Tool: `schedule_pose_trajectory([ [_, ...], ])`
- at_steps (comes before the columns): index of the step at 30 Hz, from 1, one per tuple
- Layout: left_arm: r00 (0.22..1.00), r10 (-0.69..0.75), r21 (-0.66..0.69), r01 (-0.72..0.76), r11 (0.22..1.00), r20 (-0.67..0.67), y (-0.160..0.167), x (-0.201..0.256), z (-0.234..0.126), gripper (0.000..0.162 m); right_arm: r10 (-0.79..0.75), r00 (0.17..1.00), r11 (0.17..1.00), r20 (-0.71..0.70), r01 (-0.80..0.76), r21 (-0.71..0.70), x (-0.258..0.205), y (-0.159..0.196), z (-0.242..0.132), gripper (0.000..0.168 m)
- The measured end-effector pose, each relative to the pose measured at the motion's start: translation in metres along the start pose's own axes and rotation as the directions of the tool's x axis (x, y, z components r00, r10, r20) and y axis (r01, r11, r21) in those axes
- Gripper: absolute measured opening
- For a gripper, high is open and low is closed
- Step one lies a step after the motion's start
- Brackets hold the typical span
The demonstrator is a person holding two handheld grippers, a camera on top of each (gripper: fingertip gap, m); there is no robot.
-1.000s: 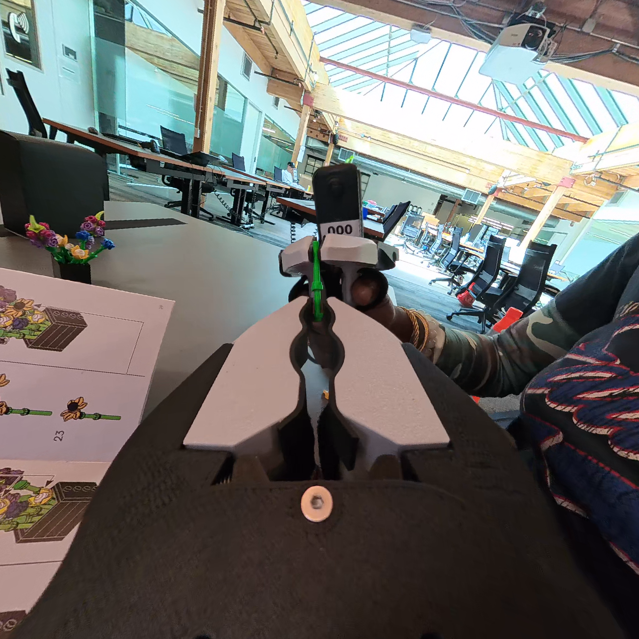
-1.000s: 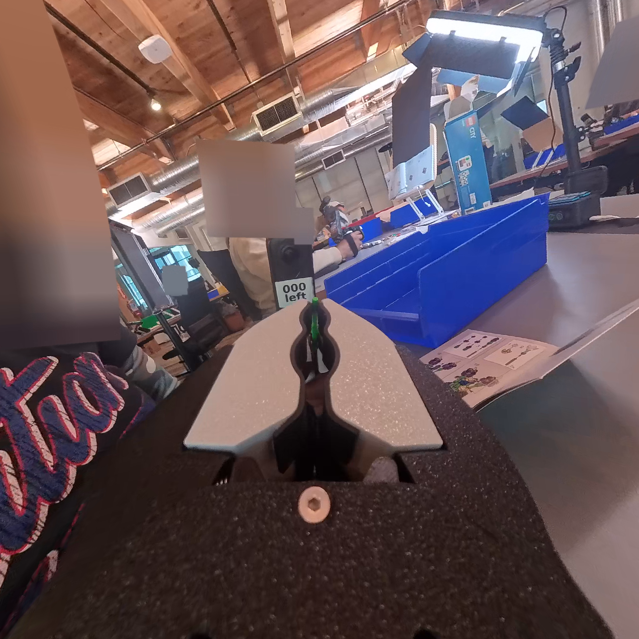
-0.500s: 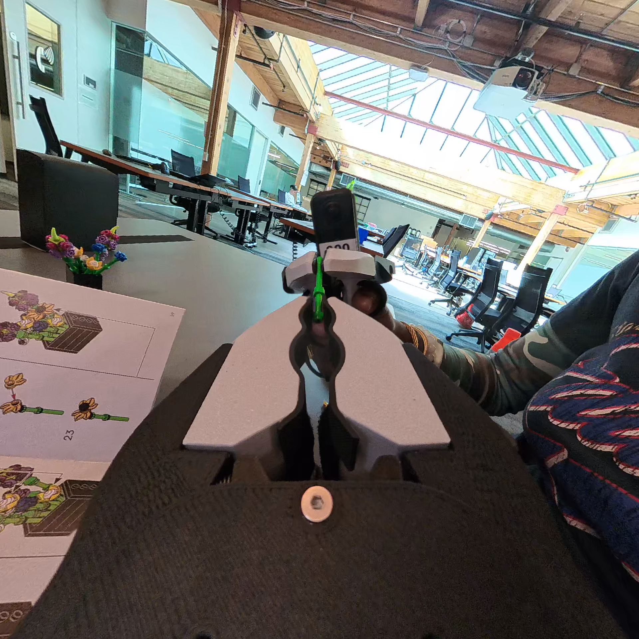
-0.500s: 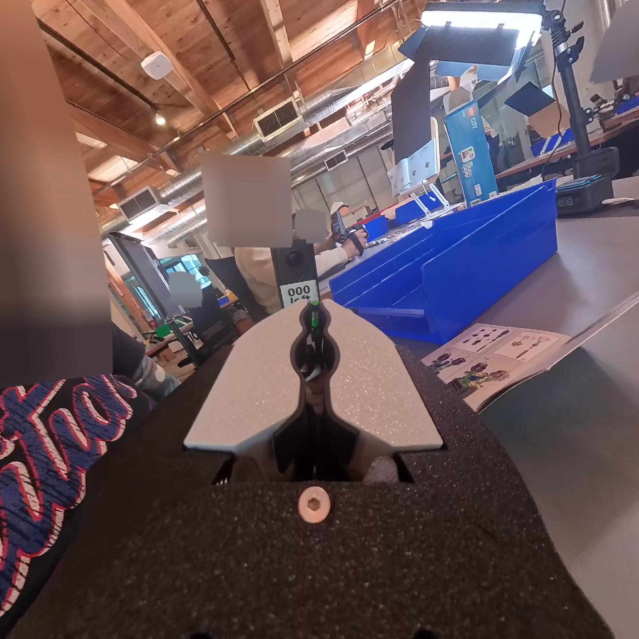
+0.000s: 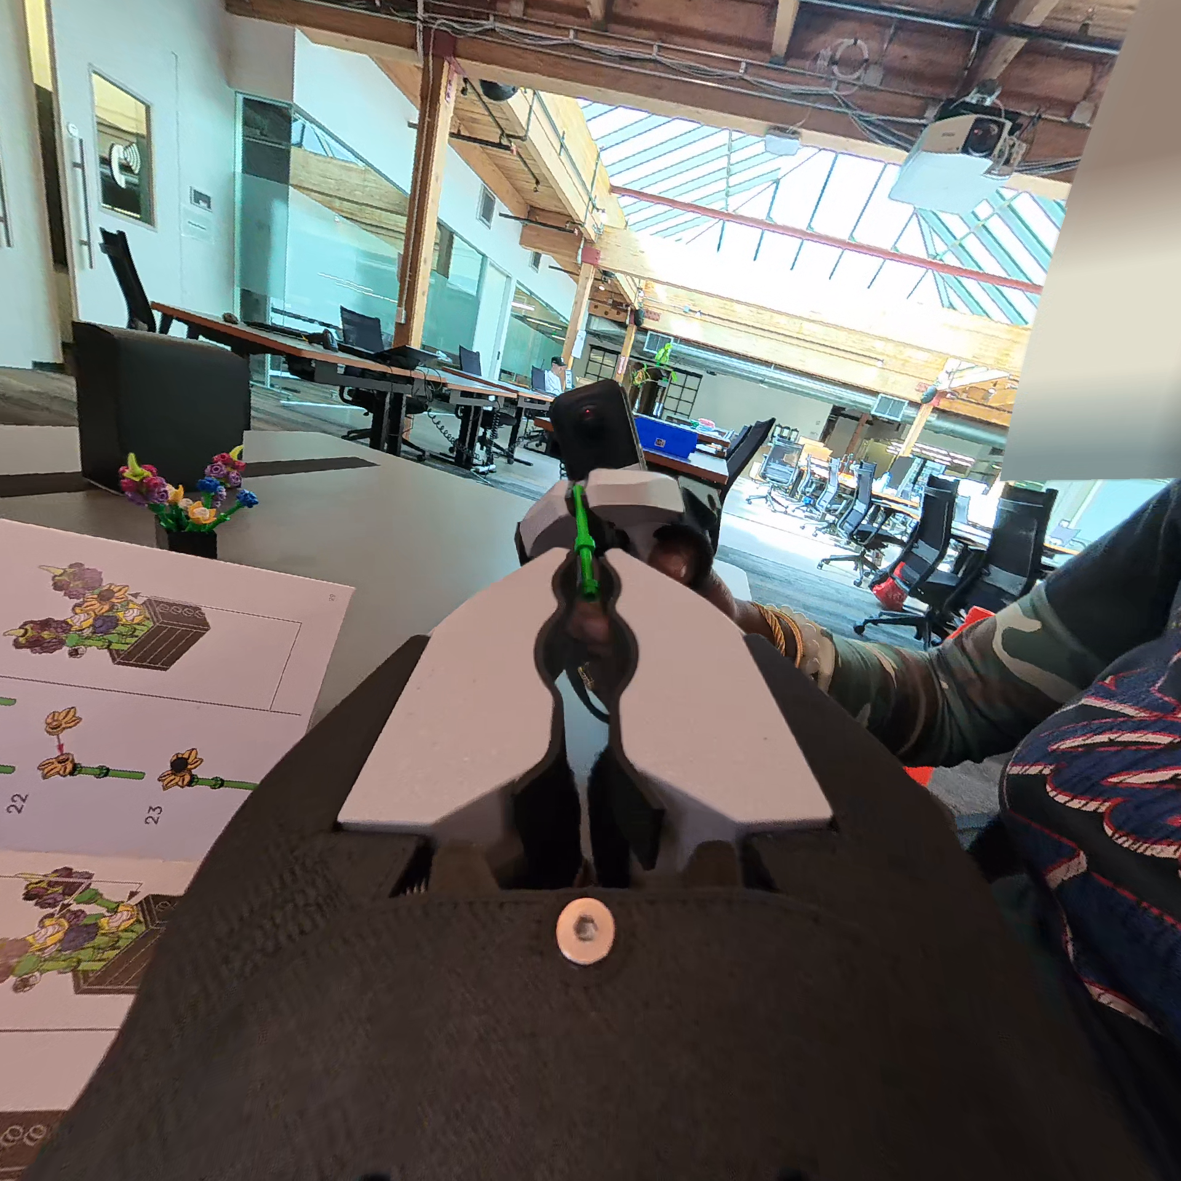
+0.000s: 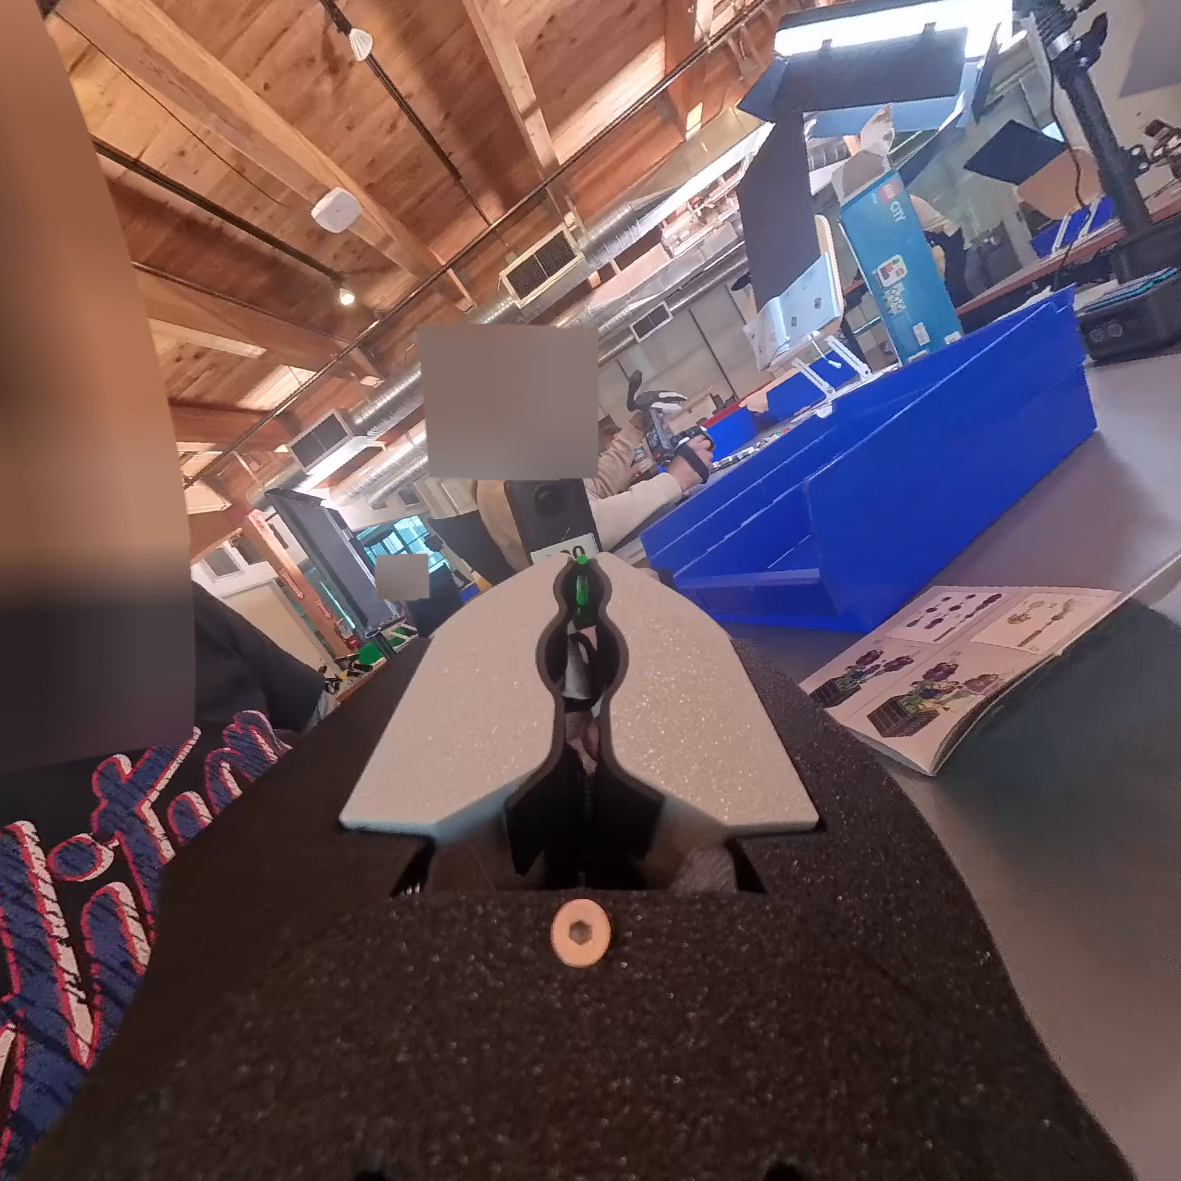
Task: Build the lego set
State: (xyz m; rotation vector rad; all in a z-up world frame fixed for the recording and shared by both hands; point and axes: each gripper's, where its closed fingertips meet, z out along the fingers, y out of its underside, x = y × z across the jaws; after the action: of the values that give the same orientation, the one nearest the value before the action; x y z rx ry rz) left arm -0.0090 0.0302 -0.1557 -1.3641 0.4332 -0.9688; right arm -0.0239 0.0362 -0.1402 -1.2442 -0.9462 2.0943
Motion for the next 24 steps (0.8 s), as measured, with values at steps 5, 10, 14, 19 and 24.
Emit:
schedule_pose_trajectory([
  [5,1.000,0.023,-0.010,-0.023,1.000,-0.019,0.000,0.004,0.000,0.005,-0.044,0.999,0.995,0.010,0.045,-0.089,-0.006,0.002,-0.002,0.003],
  [10,0.990,0.117,-0.315,-0.137,0.939,-0.083,0.024,0.010,-0.003,0.005,-0.455,0.890,0.794,-0.015,0.398,-0.460,-0.012,0.010,-0.025,0.019],
  [14,0.962,0.247,-0.568,-0.269,0.778,-0.116,0.040,0.009,-0.010,0.005,-0.678,0.720,0.391,0.147,0.522,-0.758,-0.009,0.038,-0.040,0.016],
  [19,0.947,0.260,-0.618,-0.319,0.718,-0.187,0.042,0.020,-0.003,0.005,-0.723,0.668,0.285,0.175,0.520,-0.805,-0.001,0.048,-0.039,0.006],
  [24,0.952,0.242,-0.569,-0.307,0.763,-0.188,0.035,0.025,0.002,0.006,-0.657,0.751,0.479,0.061,0.479,-0.735,-0.008,0.048,-0.037,0.003],
])
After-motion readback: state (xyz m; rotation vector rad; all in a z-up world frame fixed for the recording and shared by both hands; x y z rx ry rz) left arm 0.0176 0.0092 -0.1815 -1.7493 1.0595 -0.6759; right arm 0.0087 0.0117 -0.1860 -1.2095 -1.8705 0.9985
